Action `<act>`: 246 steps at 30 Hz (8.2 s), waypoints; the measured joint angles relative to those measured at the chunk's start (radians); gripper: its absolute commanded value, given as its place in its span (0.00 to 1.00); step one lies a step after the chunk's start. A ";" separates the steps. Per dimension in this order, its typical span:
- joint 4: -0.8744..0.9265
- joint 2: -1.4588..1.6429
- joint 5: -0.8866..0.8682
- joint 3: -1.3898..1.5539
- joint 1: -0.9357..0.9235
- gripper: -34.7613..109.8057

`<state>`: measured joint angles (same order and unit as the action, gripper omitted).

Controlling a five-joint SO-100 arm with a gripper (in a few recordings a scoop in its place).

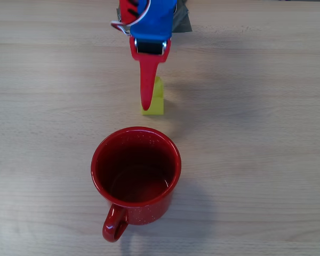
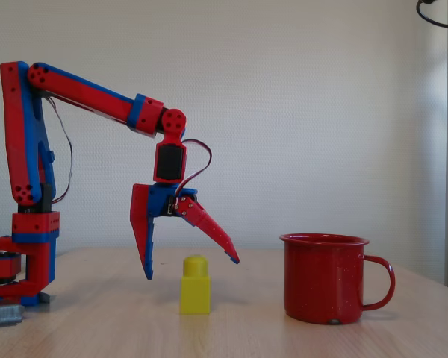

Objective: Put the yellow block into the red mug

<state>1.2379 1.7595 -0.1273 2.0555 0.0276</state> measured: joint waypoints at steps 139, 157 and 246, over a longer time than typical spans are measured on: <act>0.353 -1.115 0.066 -1.997 -0.069 0.60; 0.374 -1.115 0.080 -1.997 -0.069 0.66; -0.196 1.516 0.052 0.968 0.032 0.24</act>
<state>1.0416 3.2750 -0.0752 3.0235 0.0598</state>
